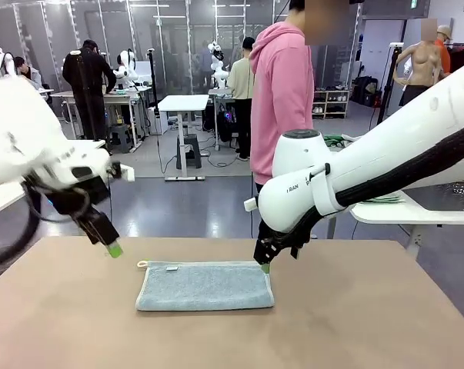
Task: Fold the towels and place them in the basket.
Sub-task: When a person lays out a Towel with hook on the table, fold it in half twice.
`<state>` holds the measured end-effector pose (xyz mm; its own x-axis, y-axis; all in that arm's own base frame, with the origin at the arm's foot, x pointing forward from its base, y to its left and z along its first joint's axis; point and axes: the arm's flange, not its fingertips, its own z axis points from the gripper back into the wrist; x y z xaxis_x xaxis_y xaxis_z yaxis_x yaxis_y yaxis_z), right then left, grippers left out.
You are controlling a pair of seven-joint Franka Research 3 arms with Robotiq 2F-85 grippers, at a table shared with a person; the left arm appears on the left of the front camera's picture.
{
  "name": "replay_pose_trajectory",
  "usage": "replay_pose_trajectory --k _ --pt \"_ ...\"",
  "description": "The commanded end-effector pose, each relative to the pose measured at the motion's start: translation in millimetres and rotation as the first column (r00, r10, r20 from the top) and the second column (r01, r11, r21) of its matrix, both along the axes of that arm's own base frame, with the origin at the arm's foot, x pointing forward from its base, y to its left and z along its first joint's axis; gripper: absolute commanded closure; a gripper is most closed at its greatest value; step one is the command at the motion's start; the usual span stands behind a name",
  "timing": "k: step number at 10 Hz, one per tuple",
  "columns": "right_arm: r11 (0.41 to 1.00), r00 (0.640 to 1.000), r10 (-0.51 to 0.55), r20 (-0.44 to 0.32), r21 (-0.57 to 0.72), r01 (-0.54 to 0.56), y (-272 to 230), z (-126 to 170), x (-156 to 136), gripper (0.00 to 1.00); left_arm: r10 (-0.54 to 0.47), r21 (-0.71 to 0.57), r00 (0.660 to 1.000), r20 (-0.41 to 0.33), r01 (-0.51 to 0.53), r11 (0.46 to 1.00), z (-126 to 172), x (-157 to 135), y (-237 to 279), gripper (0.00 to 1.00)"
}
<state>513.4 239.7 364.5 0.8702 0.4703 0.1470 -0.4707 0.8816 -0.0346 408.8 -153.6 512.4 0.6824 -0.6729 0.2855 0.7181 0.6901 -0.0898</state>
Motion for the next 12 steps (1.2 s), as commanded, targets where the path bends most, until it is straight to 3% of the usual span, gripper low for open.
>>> replay_pose_trajectory --k 1,3,7,10,11,12 --pt "0.977 0.978 -0.209 0.002 0.05 0.209 10.4 -14.3 6.0 0.0 0.03 0.046 0.999 -0.03 -0.028 0.999 73.3 -49.9 13.1 0.0" --pt "0.939 0.945 -0.326 -0.027 0.111 0.327 11.3 -34.6 7.8 0.0 0.041 -0.016 0.999 -0.035 -0.042 0.999 134.0 -94.6 39.3 0.0" --pt "0.912 0.919 -0.391 -0.056 0.106 0.395 13.9 -59.5 10.1 0.0 0.183 -0.054 0.974 0.135 -0.177 0.983 209.3 -172.7 91.8 0.0" --pt "0.903 0.912 -0.404 -0.069 0.125 0.41 20.2 -65.3 14.6 0.0 0.223 -0.091 0.956 0.19 -0.209 0.974 238.1 -210.3 113.5 0.0" --pt "0.901 0.909 -0.409 -0.077 0.123 0.415 22.1 -66.7 15.0 0.0 0.229 -0.138 0.952 0.205 -0.203 0.969 238.5 -215.3 115.9 0.0" --pt "0.898 0.905 -0.418 -0.078 0.115 0.425 24.0 -67.6 16.9 0.0 0.194 -0.1 0.96 0.204 -0.176 0.979 237.3 -207.5 109.4 0.0"
